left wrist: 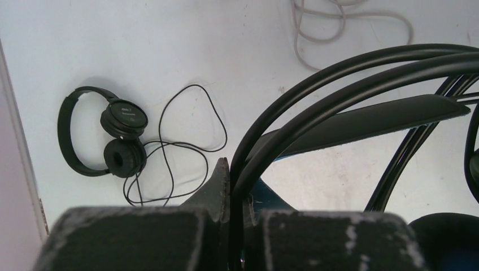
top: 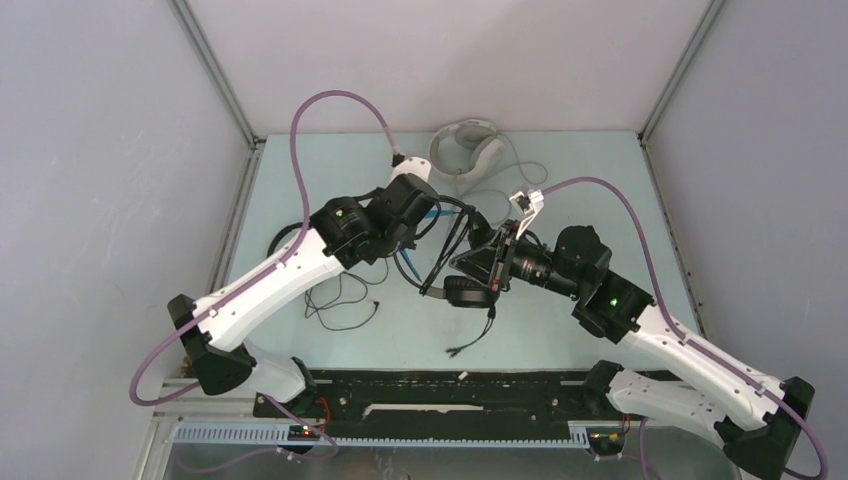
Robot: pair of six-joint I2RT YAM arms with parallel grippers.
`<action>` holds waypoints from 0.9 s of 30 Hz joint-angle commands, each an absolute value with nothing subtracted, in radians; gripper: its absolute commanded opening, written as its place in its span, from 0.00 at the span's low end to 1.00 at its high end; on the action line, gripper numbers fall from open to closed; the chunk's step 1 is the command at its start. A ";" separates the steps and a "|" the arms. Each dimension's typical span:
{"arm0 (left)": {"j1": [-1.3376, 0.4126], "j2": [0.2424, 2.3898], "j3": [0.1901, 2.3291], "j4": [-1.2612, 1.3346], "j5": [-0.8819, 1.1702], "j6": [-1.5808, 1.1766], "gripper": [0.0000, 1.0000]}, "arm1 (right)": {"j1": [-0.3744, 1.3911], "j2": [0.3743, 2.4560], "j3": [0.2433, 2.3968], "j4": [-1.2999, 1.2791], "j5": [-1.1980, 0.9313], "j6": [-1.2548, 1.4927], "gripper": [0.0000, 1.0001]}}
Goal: Wrap the headphones
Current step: Wrap the headphones cable around the headphones.
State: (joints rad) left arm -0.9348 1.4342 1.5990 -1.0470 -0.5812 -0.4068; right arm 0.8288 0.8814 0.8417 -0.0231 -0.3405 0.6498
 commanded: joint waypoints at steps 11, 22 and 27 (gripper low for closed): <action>-0.874 1.412 1.654 -1.013 -0.759 -0.726 0.00 | 0.956 0.853 0.894 0.110 -0.227 0.564 0.07; -0.858 1.380 1.658 -1.001 -0.753 -0.844 0.00 | 1.036 0.914 0.894 0.161 -0.146 0.488 0.07; -0.842 1.369 1.664 -0.999 -0.721 -0.901 0.00 | 1.086 0.927 0.894 0.148 -0.036 0.402 0.07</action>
